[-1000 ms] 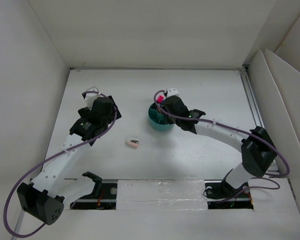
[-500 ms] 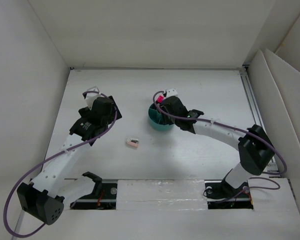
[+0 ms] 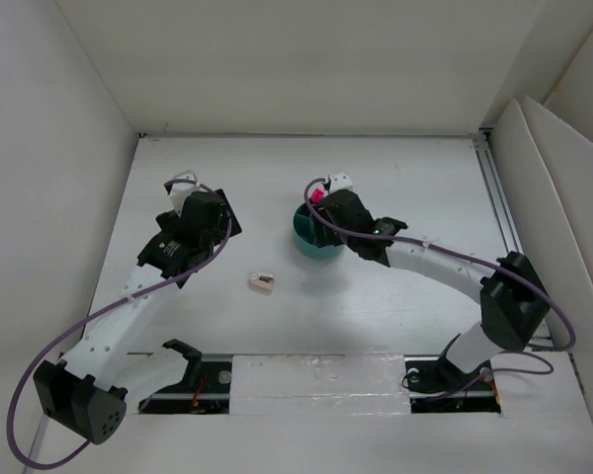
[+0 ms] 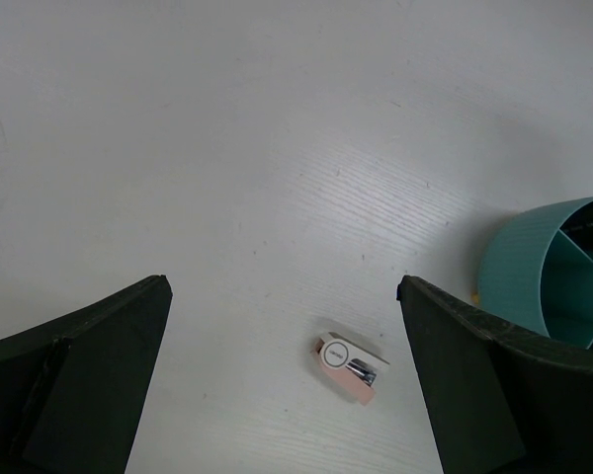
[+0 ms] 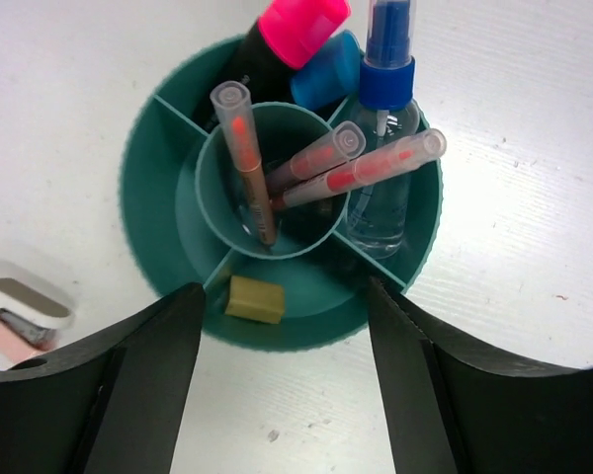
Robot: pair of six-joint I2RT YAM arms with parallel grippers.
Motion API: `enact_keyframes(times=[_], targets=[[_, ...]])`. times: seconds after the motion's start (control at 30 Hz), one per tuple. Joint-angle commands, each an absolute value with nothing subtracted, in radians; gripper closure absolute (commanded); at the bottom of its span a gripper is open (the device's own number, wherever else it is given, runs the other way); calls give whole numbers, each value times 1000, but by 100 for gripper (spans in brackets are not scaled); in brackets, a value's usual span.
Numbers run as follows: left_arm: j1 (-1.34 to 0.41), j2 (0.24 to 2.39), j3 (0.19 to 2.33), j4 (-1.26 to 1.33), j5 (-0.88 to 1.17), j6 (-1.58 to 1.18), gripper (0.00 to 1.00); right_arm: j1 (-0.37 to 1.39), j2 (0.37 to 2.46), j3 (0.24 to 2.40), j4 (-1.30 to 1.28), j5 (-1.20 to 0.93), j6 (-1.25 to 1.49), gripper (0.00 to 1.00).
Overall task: Sort the stationery into containers
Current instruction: Place the stationery in the storage box.
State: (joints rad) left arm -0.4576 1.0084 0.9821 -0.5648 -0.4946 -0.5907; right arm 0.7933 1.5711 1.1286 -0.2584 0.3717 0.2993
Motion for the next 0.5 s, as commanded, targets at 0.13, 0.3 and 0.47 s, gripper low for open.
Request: enact_keyframes(times=[0.13, 0.3, 0.47], targets=[[-456, 999, 985, -545, -446, -575, 0, 853, 1401, 1192, -348, 508, 344, 18], [-456, 999, 963, -569, -373, -748, 0, 874, 1270, 1201, -448, 566, 344, 12], [-465, 977, 794, -475, -221, -960, 0, 874, 1142, 1165, -485, 595, 344, 8]])
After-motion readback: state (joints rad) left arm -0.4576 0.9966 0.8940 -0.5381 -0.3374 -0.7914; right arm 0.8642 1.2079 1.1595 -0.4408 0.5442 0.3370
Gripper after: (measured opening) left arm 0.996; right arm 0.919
